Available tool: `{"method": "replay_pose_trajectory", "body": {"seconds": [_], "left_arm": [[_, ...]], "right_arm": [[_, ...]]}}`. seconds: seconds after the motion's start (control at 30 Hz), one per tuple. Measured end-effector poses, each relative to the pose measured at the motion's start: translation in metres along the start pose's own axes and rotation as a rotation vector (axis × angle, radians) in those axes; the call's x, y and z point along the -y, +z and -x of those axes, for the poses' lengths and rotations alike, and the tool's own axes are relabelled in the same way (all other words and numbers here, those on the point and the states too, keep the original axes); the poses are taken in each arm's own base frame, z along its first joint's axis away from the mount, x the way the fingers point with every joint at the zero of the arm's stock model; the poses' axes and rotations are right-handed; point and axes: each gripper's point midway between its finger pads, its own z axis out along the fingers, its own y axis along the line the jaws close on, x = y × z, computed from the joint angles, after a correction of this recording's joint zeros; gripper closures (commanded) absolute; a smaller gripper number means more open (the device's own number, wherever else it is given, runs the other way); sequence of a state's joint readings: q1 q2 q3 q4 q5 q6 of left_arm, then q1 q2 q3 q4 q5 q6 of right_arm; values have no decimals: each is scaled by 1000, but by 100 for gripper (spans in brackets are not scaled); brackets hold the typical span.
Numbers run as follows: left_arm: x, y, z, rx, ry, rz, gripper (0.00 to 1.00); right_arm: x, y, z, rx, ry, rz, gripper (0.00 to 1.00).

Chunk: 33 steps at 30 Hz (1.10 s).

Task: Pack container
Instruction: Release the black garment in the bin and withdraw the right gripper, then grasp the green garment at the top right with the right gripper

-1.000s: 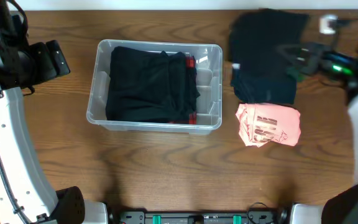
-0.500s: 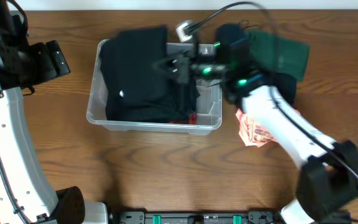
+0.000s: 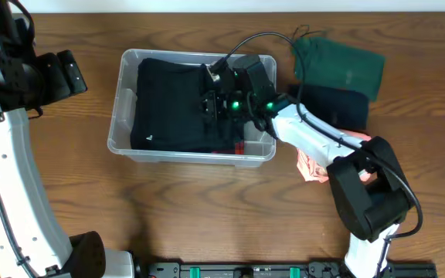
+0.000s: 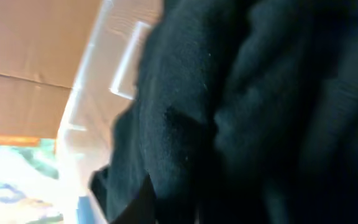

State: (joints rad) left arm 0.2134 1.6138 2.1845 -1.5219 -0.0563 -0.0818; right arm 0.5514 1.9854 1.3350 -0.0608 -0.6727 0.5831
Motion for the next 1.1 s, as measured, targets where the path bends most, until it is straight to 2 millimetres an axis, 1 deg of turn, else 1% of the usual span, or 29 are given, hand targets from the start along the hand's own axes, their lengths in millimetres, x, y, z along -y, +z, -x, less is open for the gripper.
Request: {"method": "replay_pose_trajectory", "body": {"seconds": [0.07,0.1,0.17,0.23,0.33,0.37,0.43,0.47,0.5,0.57,0.63,0.67,0.7,0.73,0.77,0.8,0.87,0.9,0.97,1.1], "left_arm": [[0,0,0,0,0,0,2],[0,0,0,0,0,0,2],[0,0,0,0,0,0,2],[0,0,0,0,0,0,2],[0,0,0,0,0,0,2],[0,0,0,0,0,0,2],[0,0,0,0,0,0,2],[0,0,0,0,0,0,2],[0,0,0,0,0,0,2],[0,0,0,0,0,0,2],[0,0,0,0,0,0,2],[0,0,0,0,0,0,2],[0,0,0,0,0,0,2],[0,0,0,0,0,0,2],[0,0,0,0,0,0,2],[0,0,0,0,0,0,2],[0,0,0,0,0,0,2],[0,0,0,0,0,0,2],[0,0,0,0,0,0,2],[0,0,0,0,0,0,2]], "right_arm": [[11,-9,0,-11,6,-35,64],[16,-14,0,-14,20,-46,62],[25,-35,7,-3,42,-77,58],[31,-65,20,37,59,-110,52],[39,-134,47,149,83,-170,45],[42,-166,58,210,85,-194,43],[48,-216,73,309,89,-234,42],[54,-248,79,371,95,-264,42],[60,-272,83,416,101,-291,41],[79,-318,86,498,131,-351,41],[103,-350,85,551,169,-407,40],[116,-363,83,568,189,-431,40],[129,-373,81,581,211,-452,39],[146,-383,78,593,242,-477,35],[160,-389,76,600,267,-495,33],[176,-395,73,603,293,-515,34],[209,-400,66,600,349,-550,33],[226,-400,62,593,378,-560,32],[256,-394,53,572,430,-573,28],[305,-380,39,539,494,-582,24]]}}
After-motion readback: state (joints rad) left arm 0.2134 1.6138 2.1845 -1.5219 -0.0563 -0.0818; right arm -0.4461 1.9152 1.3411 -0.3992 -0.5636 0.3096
